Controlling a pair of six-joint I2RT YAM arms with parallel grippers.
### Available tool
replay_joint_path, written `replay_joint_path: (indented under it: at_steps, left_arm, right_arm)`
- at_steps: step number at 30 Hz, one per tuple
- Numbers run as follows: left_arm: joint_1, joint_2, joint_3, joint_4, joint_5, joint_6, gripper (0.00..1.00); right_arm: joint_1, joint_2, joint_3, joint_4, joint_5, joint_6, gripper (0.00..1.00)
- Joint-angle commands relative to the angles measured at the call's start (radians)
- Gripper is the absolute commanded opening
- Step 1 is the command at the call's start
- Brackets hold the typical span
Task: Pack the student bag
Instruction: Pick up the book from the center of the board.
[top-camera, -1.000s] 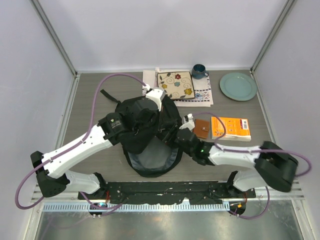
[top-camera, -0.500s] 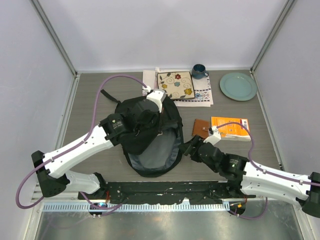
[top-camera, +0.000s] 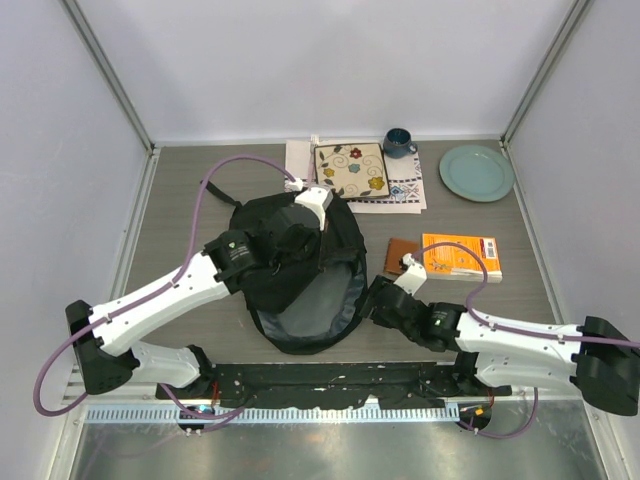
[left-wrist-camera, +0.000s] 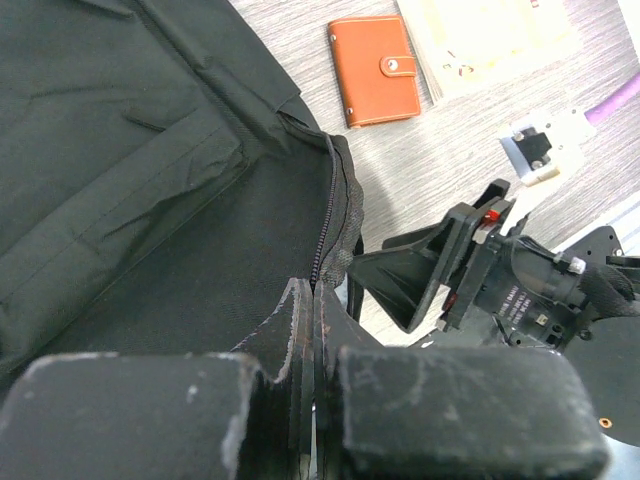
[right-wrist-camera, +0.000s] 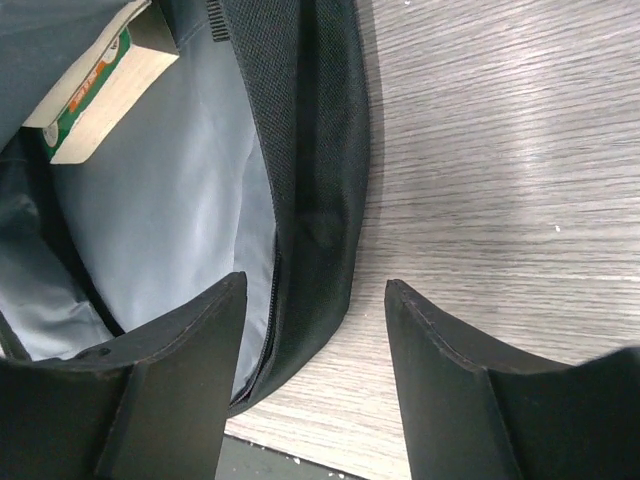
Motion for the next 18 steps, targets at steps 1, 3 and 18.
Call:
replay_joint_path:
  at_steps: [1, 3, 18]
  left_arm:
    - [0.006, -0.021, -0.008, 0.047, 0.010, -0.013, 0.00]
    - [0.006, -0.021, -0.012, 0.050, 0.011, -0.015, 0.00]
    - [0.006, -0.021, -0.081, 0.099, 0.053, -0.039, 0.00]
  right_arm:
    - [-0.012, 0.044, 0.038, 0.132, 0.000, -0.027, 0.59]
    - [-0.017, 0.053, 0.039, 0.158, -0.003, -0.034, 0.56]
    - [-0.109, -0.005, -0.016, 0.145, -0.089, -0.022, 0.00]
